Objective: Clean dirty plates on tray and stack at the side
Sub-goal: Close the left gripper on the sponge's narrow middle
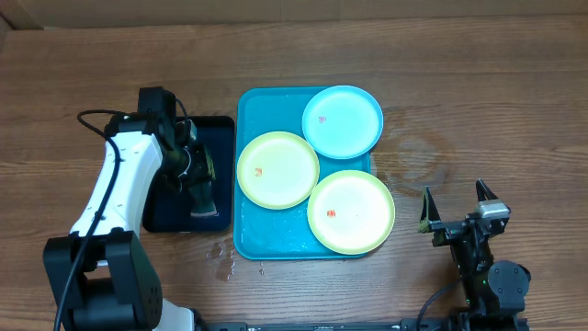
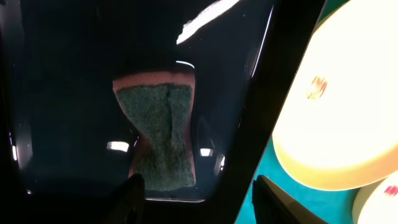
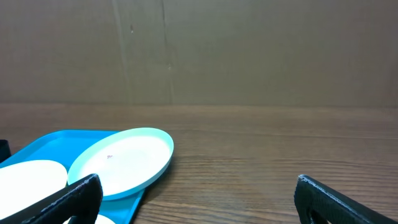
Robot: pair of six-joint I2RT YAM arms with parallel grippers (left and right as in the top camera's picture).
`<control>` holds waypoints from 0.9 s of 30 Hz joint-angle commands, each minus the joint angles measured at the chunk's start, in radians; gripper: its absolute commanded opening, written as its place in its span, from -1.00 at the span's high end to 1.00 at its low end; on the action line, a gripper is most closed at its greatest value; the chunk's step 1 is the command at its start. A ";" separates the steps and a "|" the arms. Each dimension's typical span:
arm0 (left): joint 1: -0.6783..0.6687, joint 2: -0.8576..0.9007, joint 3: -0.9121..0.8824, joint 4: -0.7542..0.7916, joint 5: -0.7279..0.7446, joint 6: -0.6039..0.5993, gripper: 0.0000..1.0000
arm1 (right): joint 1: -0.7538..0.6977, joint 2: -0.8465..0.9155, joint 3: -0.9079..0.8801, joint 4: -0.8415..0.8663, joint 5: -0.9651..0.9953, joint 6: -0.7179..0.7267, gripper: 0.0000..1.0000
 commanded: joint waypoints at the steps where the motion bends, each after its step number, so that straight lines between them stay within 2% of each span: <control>1: -0.004 0.000 -0.011 0.005 -0.010 0.000 -0.15 | -0.001 -0.005 -0.011 0.005 0.006 -0.001 -1.00; 27: -0.002 0.000 -0.012 0.046 -0.062 -0.030 -0.15 | -0.001 -0.006 -0.011 0.005 0.006 -0.001 -1.00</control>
